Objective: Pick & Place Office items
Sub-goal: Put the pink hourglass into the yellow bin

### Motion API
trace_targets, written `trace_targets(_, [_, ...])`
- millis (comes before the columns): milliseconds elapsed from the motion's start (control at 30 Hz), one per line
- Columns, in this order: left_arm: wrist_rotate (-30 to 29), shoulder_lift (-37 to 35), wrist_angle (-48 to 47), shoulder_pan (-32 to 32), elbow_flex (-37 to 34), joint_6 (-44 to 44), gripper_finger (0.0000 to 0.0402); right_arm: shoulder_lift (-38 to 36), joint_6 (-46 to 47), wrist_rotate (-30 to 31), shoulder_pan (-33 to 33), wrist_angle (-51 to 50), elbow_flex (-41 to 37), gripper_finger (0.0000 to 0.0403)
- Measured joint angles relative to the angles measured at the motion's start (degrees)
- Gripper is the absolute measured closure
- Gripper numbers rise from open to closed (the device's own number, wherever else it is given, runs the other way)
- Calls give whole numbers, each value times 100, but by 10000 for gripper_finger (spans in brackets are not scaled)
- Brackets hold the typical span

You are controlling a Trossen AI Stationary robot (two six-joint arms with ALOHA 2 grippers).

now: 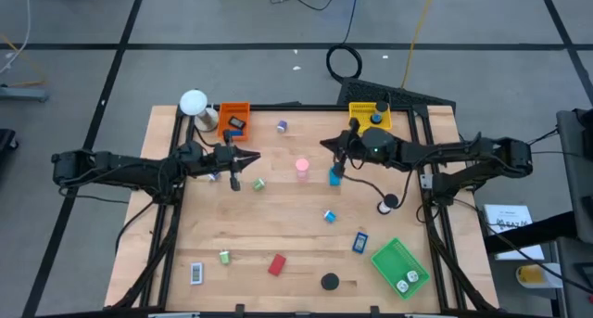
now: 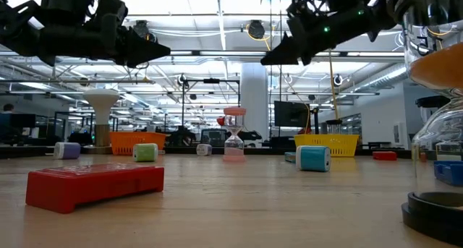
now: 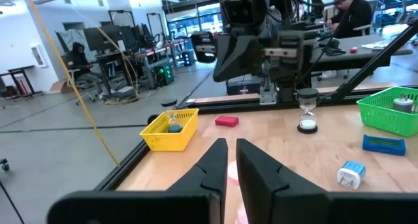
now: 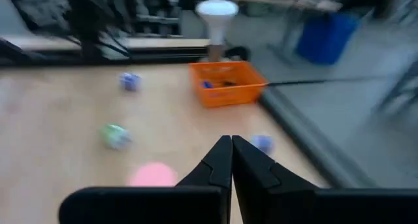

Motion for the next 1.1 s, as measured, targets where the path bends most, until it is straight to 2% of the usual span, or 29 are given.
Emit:
trace_targets(67, [0, 0, -1, 1, 0, 1, 358, 0, 277, 126, 26, -530, 187, 402])
trace_targets(233, [0, 0, -1, -1, 0, 1, 355, 108, 811, 907, 162, -2417, 1017, 402])
trace_targets(400, [-4, 0, -5, 1, 0, 1, 355, 591, 1564, 946, 236, -3843, 2109, 397])
trace_targets(533, [-2, 2, -5, -1, 0, 1, 355, 1370, 1693, 785, 237, -5012, 2987, 367])
trace_targets(667, [-4, 2, -4, 0, 0, 1, 355, 2091, 1597, -4, 209, -5694, 3808, 320])
trace_targets(733, [-4, 0, -3, -1, 0, 1, 355, 2330, 1545, -212, 210, -5885, 4102, 294])
trace_targets(1100, [-4, 0, -6, -1, 0, 1, 355, 2714, 1269, -268, 275, -5654, 4248, 153])
